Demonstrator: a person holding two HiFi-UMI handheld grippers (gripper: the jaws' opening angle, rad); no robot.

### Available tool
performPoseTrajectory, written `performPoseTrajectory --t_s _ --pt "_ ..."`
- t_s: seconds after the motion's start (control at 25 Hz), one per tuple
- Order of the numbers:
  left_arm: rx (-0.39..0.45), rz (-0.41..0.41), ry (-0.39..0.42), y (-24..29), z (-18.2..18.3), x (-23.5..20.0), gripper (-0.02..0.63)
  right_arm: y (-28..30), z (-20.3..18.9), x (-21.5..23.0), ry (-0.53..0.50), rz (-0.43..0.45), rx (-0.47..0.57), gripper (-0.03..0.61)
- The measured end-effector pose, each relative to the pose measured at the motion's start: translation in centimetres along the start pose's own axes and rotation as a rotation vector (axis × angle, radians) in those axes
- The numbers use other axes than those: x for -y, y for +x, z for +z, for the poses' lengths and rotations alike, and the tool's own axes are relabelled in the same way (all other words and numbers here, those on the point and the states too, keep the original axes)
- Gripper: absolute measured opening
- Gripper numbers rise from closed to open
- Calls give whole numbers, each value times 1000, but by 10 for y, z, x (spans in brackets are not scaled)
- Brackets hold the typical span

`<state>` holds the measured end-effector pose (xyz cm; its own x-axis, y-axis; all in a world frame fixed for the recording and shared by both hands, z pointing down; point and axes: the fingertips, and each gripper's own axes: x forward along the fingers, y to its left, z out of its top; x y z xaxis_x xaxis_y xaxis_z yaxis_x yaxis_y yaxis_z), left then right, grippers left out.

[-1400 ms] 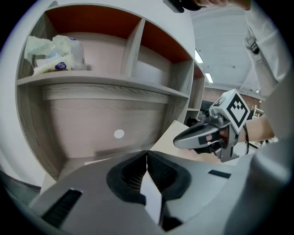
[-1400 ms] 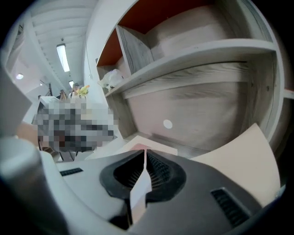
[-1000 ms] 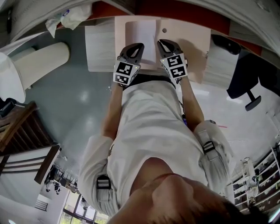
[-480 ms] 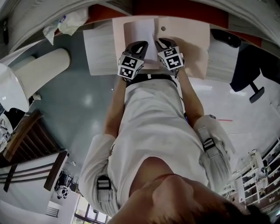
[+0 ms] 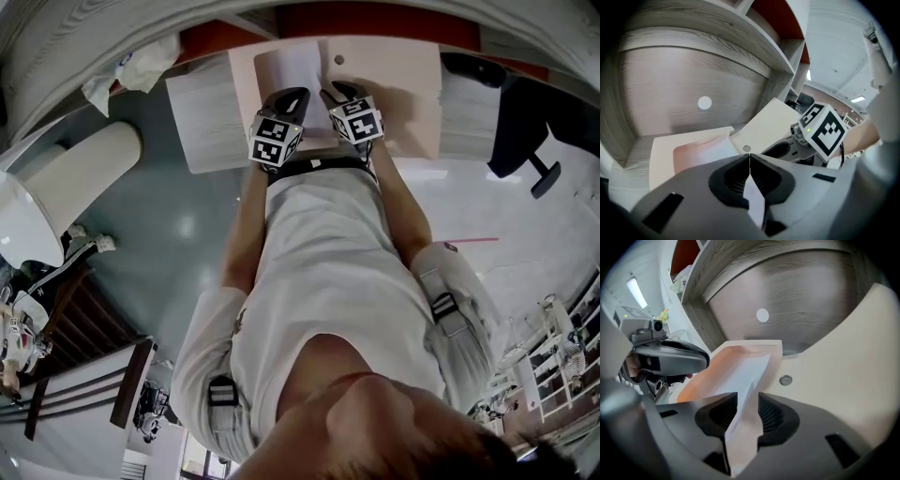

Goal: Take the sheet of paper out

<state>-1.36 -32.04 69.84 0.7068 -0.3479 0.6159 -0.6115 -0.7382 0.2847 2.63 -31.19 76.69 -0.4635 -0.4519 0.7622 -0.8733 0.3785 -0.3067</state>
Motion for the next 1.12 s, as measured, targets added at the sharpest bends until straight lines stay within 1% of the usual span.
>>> performPoseTrajectory --t_s 0.16,0.32,0.52,0.72,0.84,0.92,1.12 --pt "-6 -4 -15 3 -6 -3 23 10 1 -4 -2 2 -14 155" --pt "-18 -11 -29 8 -13 -5 23 24 -5 -6 -20 -3 -57 155" --pt "-22 -14 -36 8 -16 -7 23 38 -9 -4 17 -20 -92 141" --pt "-17 -15 -31 7 -15 -4 23 39 -9 0 -7 -58 -87 85" --pt "-19 -10 -26 5 -14 -4 23 39 -9 5 -27 -87 -79 38" --pt "-21 -7 -23 4 -15 -3 23 39 -12 8 -8 -92 -75 25" --pt "-22 0 -13 2 -12 3 23 37 -12 9 16 -79 -57 21"
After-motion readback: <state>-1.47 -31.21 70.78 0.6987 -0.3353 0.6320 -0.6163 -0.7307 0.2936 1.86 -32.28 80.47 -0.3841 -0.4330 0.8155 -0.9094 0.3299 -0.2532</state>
